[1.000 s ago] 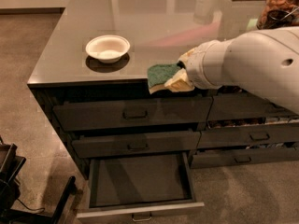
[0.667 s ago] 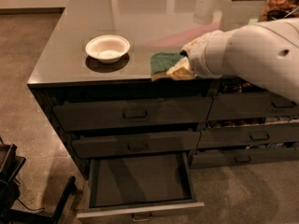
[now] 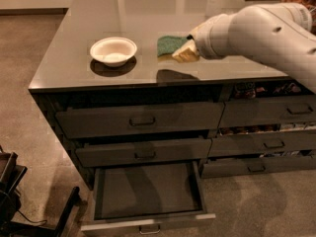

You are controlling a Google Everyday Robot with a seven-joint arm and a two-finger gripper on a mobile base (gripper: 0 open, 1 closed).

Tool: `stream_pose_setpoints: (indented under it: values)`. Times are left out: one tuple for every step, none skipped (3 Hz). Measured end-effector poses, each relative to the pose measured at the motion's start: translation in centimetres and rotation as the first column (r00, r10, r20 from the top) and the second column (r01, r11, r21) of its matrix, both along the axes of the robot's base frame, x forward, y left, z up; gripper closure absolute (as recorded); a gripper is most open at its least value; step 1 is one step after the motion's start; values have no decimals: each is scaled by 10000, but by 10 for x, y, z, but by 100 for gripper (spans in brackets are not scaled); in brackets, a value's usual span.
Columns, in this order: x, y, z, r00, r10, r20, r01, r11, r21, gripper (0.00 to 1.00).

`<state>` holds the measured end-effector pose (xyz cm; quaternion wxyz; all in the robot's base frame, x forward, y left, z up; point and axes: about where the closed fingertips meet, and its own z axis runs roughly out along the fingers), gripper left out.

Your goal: Pick sponge from bottom drawer and place on counter

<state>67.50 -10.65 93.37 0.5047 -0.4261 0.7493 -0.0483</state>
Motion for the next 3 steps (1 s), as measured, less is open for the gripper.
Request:
stream_pose_setpoints:
  values:
    - [33, 3, -13, 9996, 153, -222, -147, 9995, 288, 100]
    - [55, 1, -34, 9977, 262, -624, -238, 9990, 385, 100]
    - [68, 0, -53, 9937, 361, -1058, -324, 9988, 361, 100]
